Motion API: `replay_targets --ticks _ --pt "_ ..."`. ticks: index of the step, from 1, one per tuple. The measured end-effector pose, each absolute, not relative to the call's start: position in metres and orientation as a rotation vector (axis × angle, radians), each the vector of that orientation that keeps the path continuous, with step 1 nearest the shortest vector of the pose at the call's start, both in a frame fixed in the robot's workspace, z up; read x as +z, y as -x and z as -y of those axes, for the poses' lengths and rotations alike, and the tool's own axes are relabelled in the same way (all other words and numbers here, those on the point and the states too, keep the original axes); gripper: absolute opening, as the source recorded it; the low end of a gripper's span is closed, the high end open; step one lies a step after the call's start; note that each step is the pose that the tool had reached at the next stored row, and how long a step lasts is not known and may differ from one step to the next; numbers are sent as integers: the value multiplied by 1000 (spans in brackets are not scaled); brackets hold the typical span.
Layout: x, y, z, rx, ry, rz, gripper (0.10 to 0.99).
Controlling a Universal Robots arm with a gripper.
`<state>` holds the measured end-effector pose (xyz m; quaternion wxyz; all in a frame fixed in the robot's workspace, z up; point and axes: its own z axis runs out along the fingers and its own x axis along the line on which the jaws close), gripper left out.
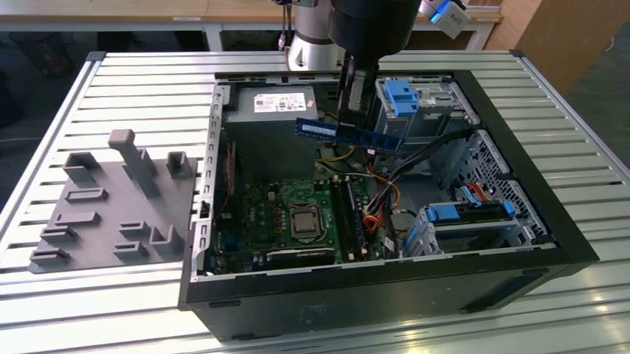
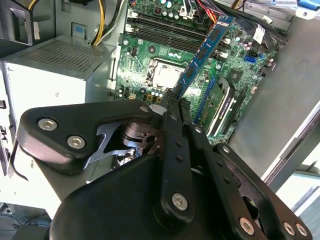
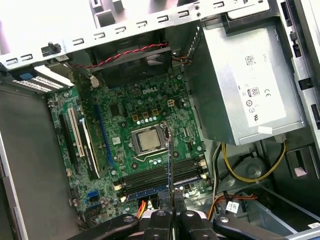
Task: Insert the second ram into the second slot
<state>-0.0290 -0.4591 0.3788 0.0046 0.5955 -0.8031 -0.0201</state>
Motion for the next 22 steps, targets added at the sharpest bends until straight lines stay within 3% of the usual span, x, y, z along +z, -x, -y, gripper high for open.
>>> replay_targets --ticks 22 --pt "379 29 459 -63 -1823 2547 133"
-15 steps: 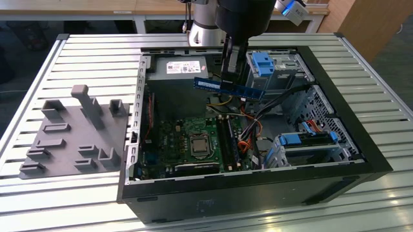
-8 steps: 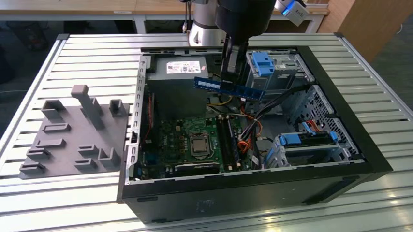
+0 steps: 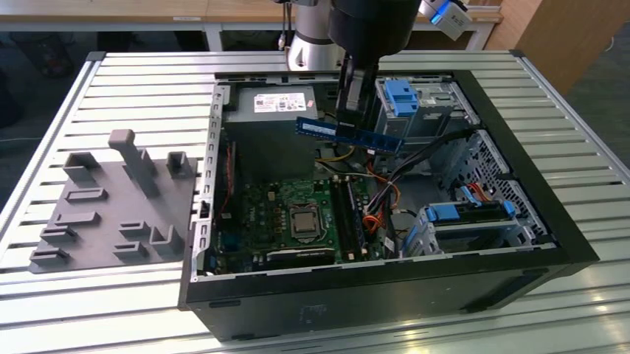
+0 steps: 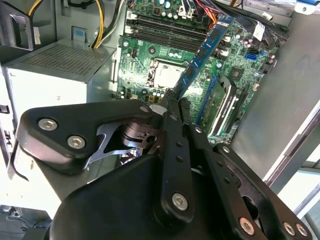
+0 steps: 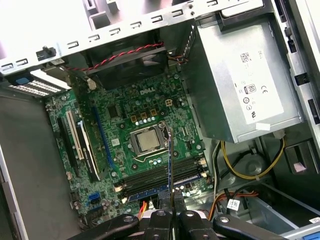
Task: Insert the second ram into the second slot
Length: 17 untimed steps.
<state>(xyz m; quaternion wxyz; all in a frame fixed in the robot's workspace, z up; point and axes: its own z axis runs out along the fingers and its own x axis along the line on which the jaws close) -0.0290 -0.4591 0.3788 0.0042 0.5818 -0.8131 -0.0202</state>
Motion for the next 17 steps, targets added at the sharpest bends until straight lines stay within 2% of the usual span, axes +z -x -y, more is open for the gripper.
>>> replay_targets --ticks 17 --pt "379 29 459 -63 -1793 2569 133"
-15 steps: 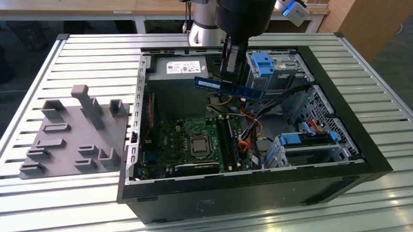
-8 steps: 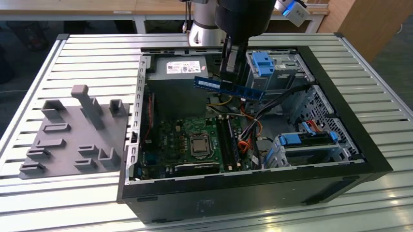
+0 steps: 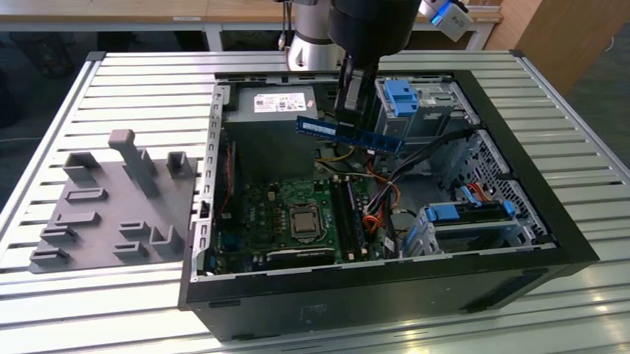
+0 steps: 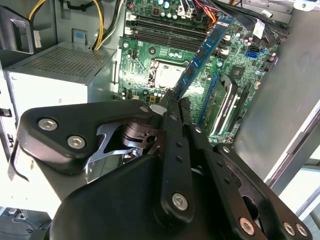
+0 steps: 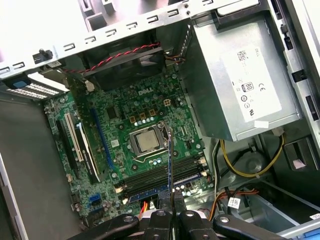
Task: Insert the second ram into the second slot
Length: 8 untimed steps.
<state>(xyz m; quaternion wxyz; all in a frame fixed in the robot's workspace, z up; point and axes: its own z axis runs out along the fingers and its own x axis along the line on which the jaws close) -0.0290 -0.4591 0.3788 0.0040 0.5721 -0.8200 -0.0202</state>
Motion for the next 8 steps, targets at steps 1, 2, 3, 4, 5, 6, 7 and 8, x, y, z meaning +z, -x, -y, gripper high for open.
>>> replay_targets --ticks 1,2,3,4,5,6,7,8 --pt "379 29 459 -63 -1791 2571 133" --pt "379 29 459 -63 -1789 2572 133" --pt "379 29 459 -63 -1787 2573 133" --pt "379 29 459 -63 -1785 2575 133" --pt "379 29 459 -63 -1784 2576 133" --pt "379 29 459 -63 -1782 2577 133" --pt "379 29 459 -63 -1780 2578 133" --pt "379 29 459 -63 -1778 2580 133"
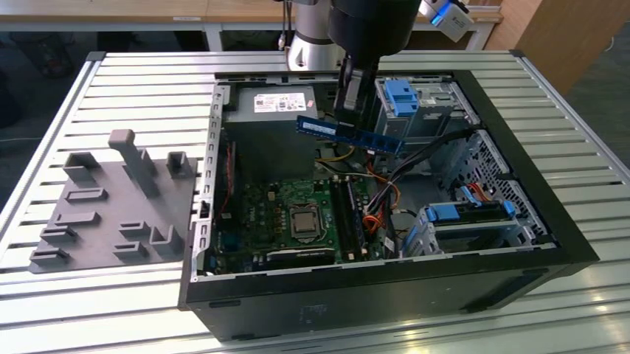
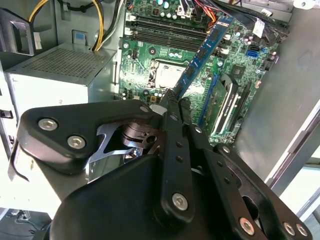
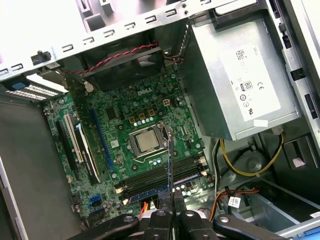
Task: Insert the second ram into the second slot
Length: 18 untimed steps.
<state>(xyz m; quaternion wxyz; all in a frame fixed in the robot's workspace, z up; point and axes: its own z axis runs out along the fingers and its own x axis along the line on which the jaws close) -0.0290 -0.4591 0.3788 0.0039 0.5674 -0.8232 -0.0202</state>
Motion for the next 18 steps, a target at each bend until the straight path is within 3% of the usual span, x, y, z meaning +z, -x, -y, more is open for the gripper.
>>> replay_targets --ticks 18 --pt "379 29 459 -64 -1699 2634 133"
